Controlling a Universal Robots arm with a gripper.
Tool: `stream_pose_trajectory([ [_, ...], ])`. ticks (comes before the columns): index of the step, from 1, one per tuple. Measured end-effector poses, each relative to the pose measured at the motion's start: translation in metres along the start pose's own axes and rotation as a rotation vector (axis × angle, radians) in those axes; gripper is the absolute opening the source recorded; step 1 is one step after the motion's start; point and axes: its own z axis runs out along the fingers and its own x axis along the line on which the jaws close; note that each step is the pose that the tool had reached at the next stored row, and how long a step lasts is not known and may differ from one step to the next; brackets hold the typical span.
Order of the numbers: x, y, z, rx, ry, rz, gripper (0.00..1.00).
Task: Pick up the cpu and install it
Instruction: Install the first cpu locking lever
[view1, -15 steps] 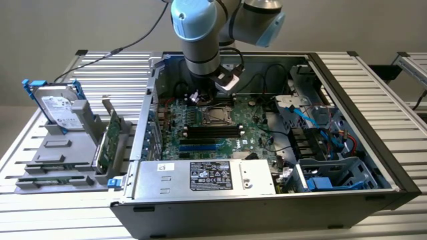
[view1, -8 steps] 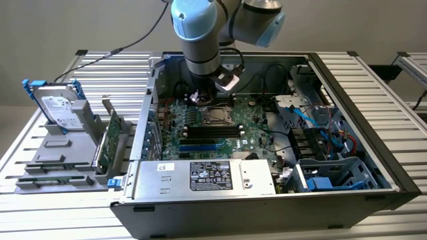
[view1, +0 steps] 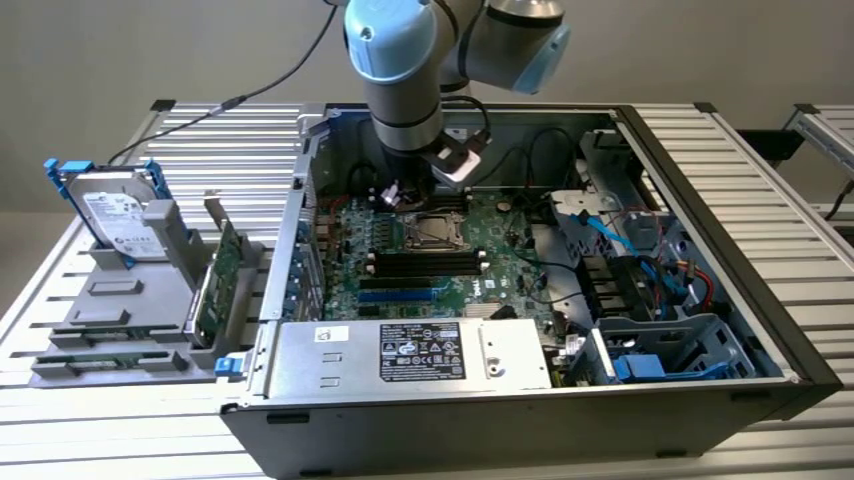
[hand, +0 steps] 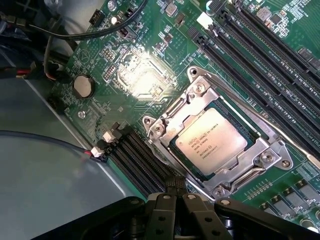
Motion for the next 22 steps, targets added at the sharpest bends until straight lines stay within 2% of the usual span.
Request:
stream_pose_trajectory([
  [16, -0.0003, 0.0041, -0.0006, 0.0, -0.0001, 0.0, 0.11],
  [22, 0.0008, 0.0054, -0.0003, -0.0012, 0.0016, -0.001, 0.11],
])
